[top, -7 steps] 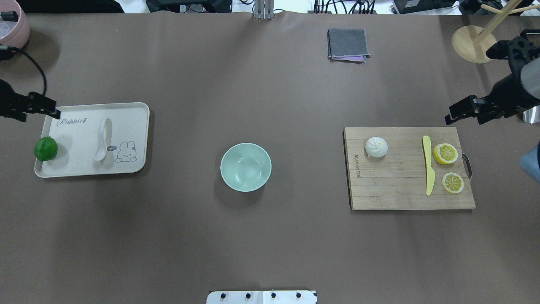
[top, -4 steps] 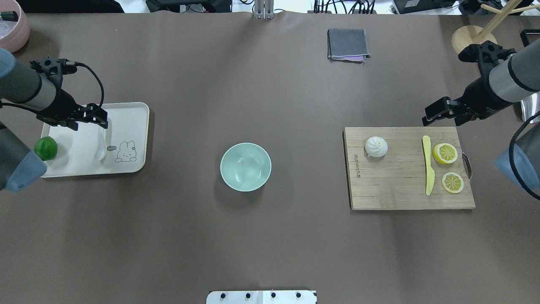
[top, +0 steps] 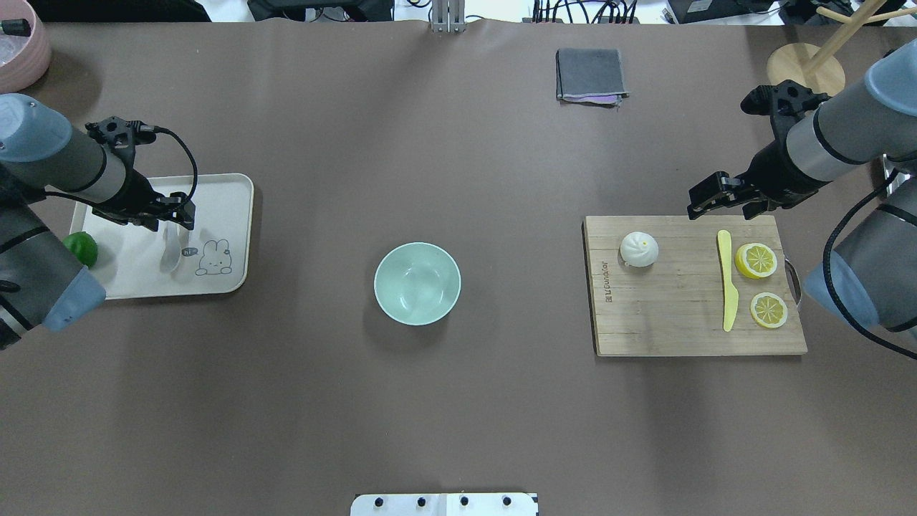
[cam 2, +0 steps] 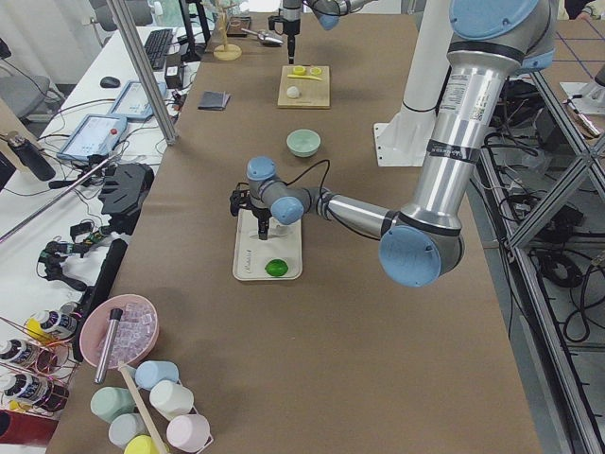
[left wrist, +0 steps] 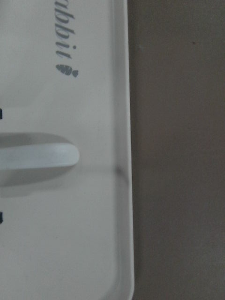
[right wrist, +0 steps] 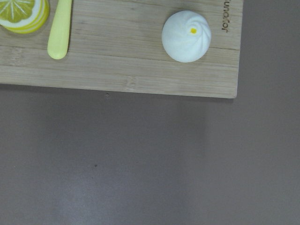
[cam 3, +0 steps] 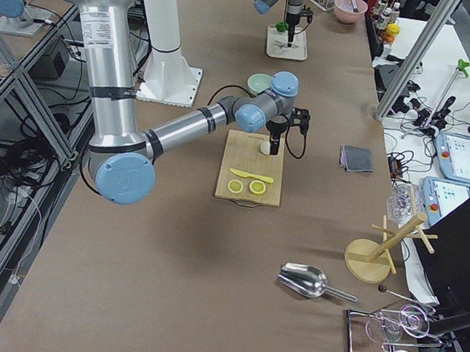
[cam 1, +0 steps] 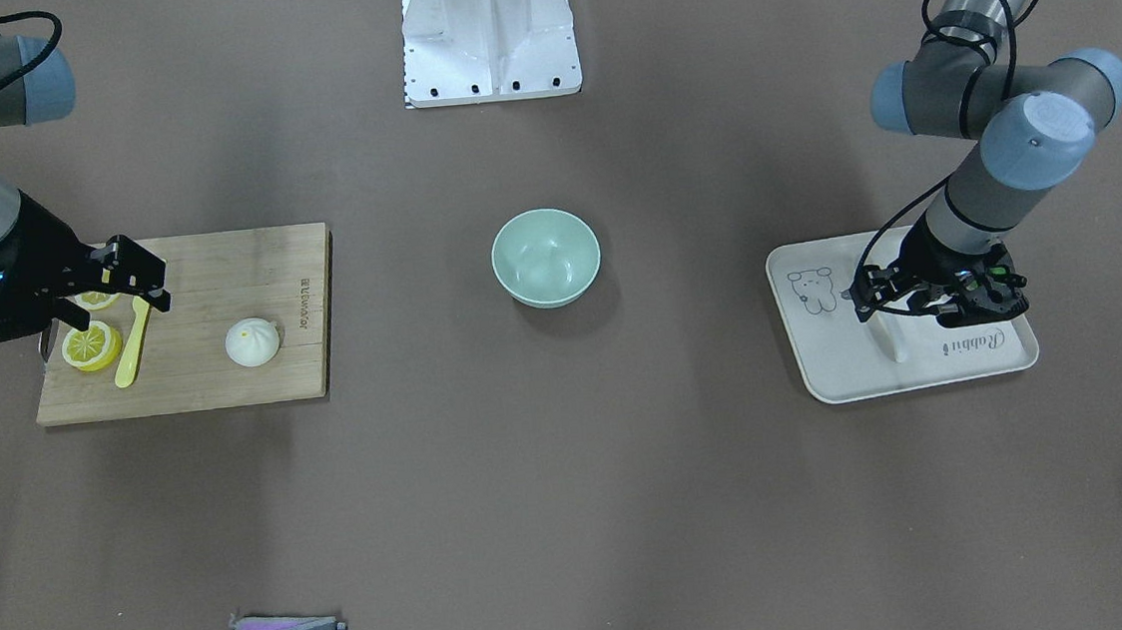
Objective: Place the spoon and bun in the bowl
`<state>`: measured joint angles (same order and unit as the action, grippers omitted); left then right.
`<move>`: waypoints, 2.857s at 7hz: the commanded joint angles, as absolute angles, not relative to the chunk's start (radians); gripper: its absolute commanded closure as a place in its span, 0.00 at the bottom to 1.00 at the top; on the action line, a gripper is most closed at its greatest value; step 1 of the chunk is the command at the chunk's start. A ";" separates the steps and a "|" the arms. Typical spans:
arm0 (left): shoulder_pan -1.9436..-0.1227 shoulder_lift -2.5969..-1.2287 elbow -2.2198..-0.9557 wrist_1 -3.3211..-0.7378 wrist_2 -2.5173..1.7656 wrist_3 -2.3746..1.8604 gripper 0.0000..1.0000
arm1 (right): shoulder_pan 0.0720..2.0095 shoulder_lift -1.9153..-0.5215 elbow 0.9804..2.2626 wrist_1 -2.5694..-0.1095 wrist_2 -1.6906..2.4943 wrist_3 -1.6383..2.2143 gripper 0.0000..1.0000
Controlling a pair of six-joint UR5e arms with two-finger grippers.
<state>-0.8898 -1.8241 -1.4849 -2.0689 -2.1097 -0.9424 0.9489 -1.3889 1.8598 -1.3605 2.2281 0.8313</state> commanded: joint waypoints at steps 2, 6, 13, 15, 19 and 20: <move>-0.885 -1.825 -1.483 -2.080 -2.106 -0.943 1.00 | 0.940 -1.382 1.856 -1.361 2.223 0.836 0.05; -0.879 -1.905 -1.683 -2.046 -2.118 -1.027 1.00 | 0.907 -1.342 1.826 -1.361 2.178 0.847 0.05; -0.557 -2.290 -1.553 -1.928 -1.846 -1.208 1.00 | 0.790 -1.269 1.649 -1.246 2.095 0.904 0.10; -0.542 -2.284 -1.551 -1.934 -1.824 -1.209 1.00 | 0.784 -1.266 1.641 -1.246 2.097 0.905 0.26; -0.543 -2.283 -1.555 -1.939 -1.822 -1.206 0.02 | 0.781 -1.259 1.654 -1.246 2.109 0.911 1.00; -0.545 -2.284 -1.562 -1.939 -1.822 -1.203 0.02 | 0.779 -1.234 1.660 -1.249 2.111 0.963 1.00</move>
